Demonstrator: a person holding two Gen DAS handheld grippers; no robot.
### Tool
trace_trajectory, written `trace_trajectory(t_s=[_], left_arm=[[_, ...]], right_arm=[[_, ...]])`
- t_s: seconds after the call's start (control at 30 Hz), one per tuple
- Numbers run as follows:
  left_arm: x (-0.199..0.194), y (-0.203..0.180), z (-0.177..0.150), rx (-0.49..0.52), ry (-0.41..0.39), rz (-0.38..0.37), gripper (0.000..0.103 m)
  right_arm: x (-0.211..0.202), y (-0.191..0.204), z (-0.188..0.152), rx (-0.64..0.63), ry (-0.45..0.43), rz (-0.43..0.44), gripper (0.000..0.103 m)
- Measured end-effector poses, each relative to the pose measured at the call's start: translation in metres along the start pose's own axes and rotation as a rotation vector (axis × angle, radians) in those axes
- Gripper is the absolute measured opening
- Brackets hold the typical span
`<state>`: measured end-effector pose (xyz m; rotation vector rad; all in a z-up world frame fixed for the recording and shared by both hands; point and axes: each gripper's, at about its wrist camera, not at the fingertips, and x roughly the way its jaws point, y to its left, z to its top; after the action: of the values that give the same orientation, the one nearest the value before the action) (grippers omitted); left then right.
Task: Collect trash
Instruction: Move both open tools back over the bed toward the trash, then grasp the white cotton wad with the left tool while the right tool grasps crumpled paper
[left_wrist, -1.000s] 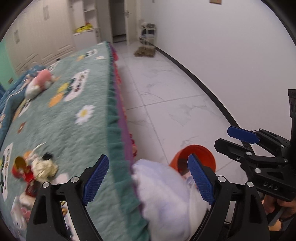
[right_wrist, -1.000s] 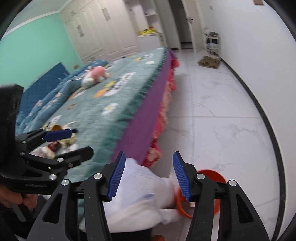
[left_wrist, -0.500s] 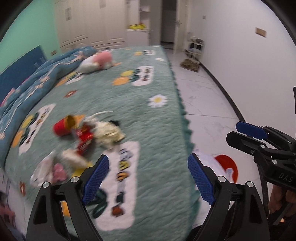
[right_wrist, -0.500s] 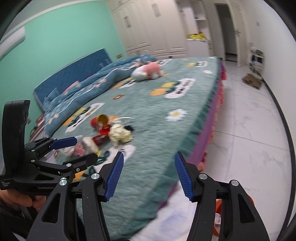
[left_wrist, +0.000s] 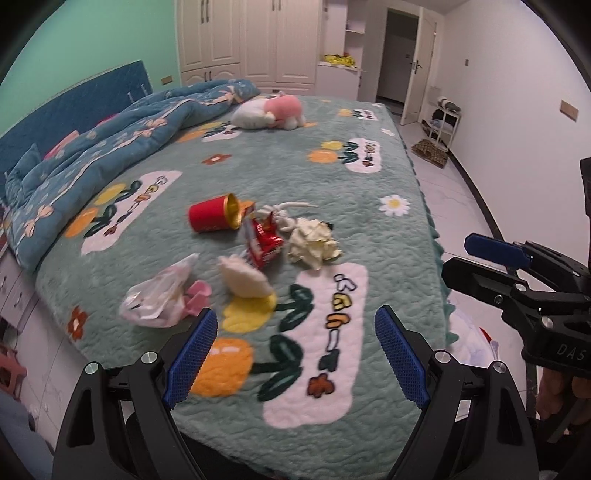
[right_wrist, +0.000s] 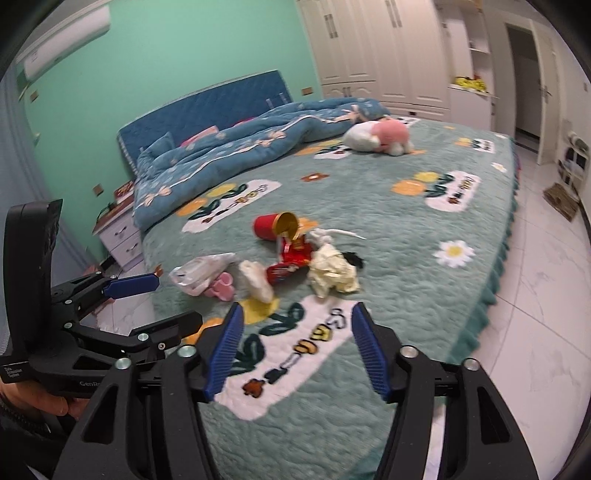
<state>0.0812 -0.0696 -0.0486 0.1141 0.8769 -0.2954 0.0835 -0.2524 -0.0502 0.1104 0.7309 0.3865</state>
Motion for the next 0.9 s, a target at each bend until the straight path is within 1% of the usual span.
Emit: trace_trajectory(t_s=[0.2,0.37,0.53,0.67,0.8,0.9], left_arm=[[0.001,0.024,-0.006,-0.035,0.01,0.013,0.087],[0.007,0.041,-0.009,-0.065,0.028,0.02,0.087],[0.017,0.057,-0.009,-0.101,0.052,0.028,0.087],[0.03,0.069,-0.007,-0.137,0.086,0.029,0.087],[0.046,0.072,-0.003,-0.144,0.117,0.013,0.087],[0.06,0.07,0.0,-0.156,0.145,-0.012,0.087]], right_arm=[[0.027,0.025,0.01,-0.054,0.035,0.034,0.067],[0.046,0.034,0.016,-0.079,0.059,0.049,0.067],[0.063,0.038,0.021,-0.089,0.086,0.064,0.068],[0.077,0.038,0.025,-0.093,0.107,0.073,0.068],[0.091,0.033,0.029,-0.086,0.121,0.076,0.067],[0.098,0.029,0.033,-0.084,0.127,0.07,0.068]])
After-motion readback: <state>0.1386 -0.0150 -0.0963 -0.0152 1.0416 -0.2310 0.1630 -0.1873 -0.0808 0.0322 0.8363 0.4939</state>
